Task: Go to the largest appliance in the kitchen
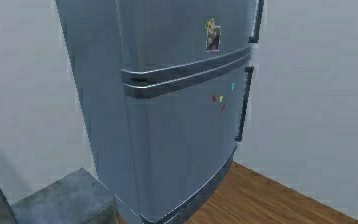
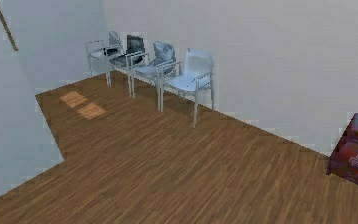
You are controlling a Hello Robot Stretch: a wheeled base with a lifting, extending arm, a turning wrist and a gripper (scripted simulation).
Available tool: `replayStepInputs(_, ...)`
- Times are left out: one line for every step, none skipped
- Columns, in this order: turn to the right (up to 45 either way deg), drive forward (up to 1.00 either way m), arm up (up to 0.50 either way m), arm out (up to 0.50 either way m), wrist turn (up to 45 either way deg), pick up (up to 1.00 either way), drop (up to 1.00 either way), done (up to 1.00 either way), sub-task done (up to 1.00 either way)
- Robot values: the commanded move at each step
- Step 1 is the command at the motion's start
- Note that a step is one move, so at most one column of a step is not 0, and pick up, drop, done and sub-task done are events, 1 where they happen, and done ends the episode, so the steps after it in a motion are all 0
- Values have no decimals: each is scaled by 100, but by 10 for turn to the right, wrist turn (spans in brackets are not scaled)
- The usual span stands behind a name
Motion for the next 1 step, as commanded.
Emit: replayStepInputs(0,0,0,0,0,0,0,100,0)
